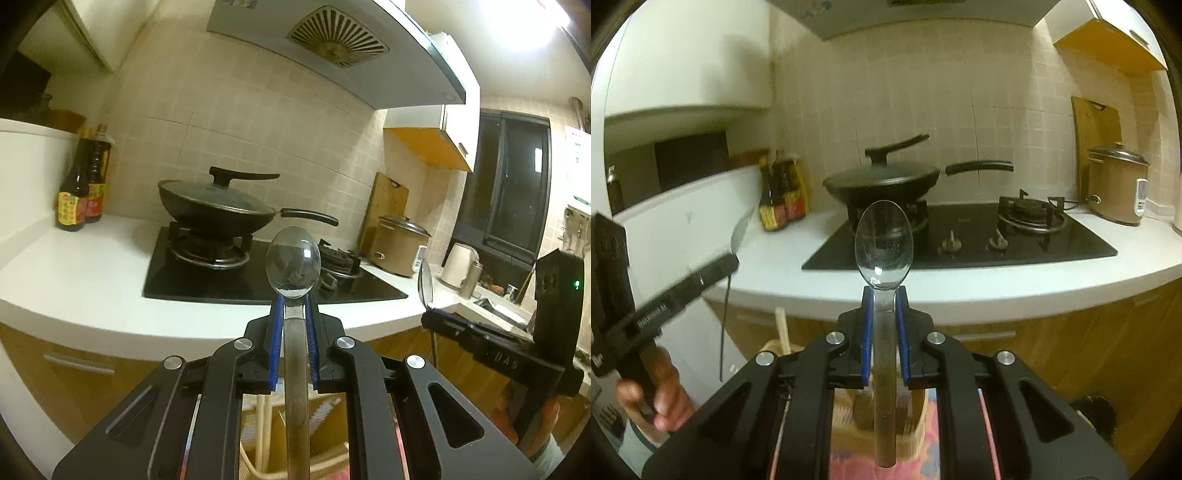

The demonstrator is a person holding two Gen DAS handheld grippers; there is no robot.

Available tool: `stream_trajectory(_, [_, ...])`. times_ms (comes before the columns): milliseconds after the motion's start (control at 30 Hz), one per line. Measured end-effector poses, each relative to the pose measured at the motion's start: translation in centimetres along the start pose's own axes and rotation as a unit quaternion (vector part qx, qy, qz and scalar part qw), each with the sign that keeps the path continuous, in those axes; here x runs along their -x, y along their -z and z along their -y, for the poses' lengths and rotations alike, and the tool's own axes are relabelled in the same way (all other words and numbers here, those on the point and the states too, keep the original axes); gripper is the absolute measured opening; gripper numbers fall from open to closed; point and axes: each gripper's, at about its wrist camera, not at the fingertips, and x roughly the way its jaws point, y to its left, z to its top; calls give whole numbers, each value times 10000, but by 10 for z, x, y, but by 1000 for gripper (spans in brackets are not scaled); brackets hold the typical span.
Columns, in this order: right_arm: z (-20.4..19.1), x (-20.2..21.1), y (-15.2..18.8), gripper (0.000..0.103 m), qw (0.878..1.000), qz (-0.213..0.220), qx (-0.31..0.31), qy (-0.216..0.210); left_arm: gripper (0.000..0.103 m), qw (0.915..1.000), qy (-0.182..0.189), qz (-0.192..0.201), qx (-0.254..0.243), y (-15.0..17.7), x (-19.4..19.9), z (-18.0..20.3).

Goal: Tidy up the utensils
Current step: 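Carry spoons to the basket and drop them in with both tools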

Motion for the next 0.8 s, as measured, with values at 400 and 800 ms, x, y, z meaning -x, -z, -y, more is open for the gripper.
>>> stream_trajectory(400, [12, -38, 23, 9, 9989, 427, -170, -131, 10, 9989, -218, 419, -38, 26, -27, -11])
stream_trajectory(800, [6, -30, 46, 10, 9979, 560, 86, -325, 12, 9987, -191, 435, -162, 46, -23, -11])
